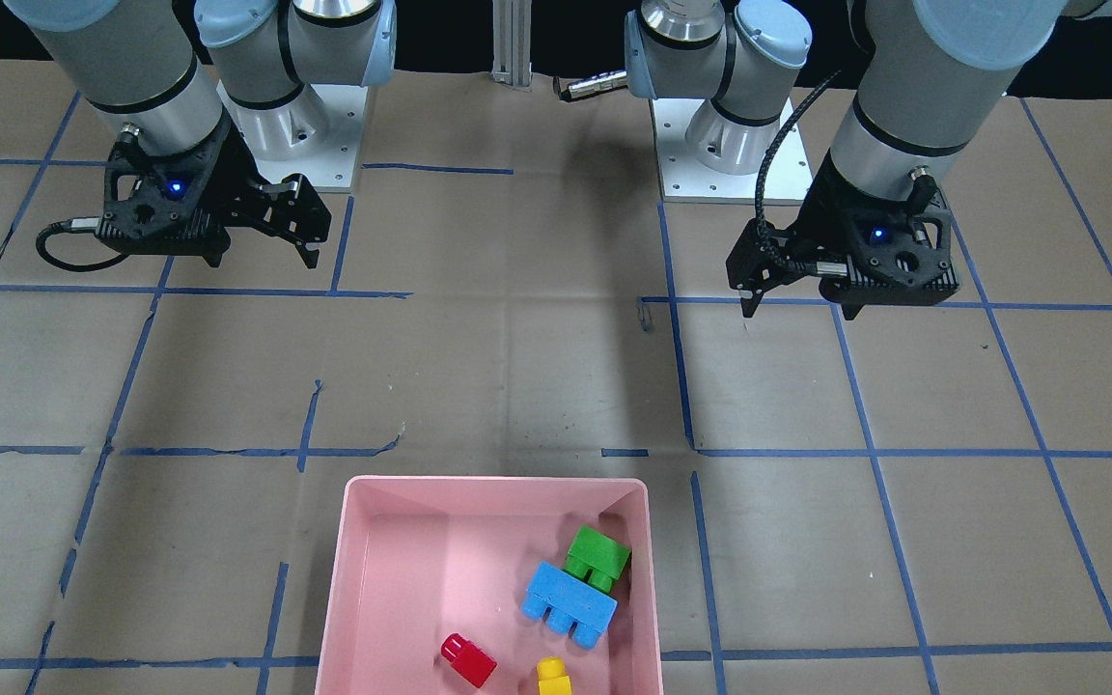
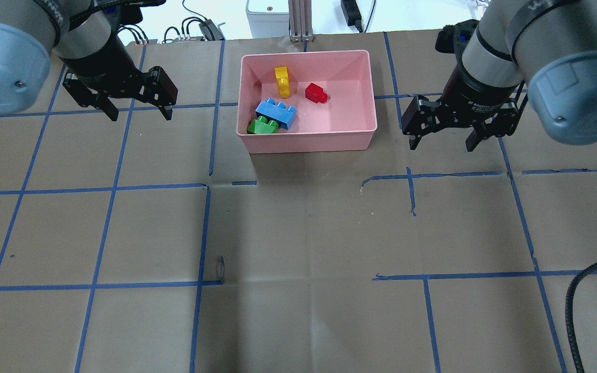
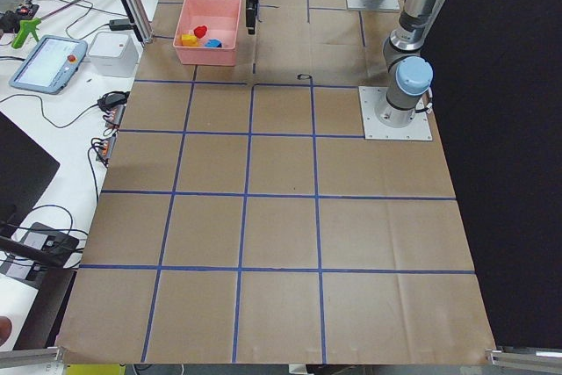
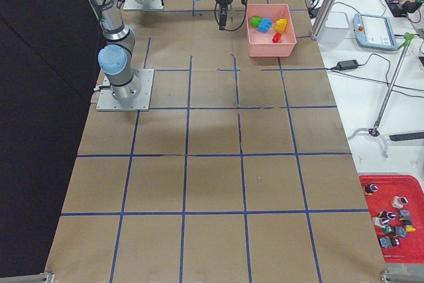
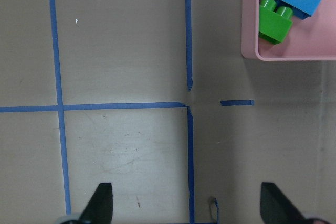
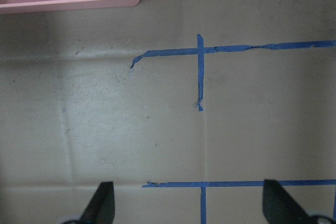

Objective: Put all blocks into box

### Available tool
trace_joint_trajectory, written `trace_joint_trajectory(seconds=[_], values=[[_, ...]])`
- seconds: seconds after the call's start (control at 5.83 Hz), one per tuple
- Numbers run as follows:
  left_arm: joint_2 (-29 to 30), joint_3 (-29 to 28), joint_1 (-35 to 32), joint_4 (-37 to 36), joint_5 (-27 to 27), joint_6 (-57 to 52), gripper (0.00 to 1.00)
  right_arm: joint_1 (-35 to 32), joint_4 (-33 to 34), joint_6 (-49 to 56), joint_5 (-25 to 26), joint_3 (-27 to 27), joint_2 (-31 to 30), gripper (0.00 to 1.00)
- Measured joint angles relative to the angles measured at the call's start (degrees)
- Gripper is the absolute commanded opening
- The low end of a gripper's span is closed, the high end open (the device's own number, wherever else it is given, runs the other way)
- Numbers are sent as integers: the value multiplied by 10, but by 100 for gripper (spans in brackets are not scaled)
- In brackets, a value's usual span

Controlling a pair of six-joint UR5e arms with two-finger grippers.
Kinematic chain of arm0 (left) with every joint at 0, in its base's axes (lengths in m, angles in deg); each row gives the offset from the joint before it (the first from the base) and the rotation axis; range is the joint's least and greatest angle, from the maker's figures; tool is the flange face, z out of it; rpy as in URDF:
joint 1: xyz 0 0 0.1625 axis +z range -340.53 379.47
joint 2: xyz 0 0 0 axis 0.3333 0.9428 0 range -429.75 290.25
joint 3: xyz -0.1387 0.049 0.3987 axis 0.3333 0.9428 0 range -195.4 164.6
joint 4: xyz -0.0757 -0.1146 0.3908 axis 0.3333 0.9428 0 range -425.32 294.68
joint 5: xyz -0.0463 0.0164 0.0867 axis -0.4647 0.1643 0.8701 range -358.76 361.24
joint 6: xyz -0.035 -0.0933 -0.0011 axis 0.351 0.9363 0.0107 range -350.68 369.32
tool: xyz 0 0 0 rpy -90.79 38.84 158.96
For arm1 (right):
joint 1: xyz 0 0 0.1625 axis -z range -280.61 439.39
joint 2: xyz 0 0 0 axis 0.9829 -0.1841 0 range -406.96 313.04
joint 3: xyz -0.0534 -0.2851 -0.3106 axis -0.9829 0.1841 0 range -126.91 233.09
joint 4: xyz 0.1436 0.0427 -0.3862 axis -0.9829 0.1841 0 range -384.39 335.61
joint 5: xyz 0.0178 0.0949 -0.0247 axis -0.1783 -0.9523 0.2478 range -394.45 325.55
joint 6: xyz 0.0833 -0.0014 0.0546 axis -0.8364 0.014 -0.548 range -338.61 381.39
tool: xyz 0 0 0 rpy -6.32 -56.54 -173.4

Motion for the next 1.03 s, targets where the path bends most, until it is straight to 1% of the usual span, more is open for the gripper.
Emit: trace_joint_trajectory(seconds=[1.03], values=[[-2, 0, 0, 0, -1, 0, 99, 1, -3, 3, 0, 1, -6, 100]])
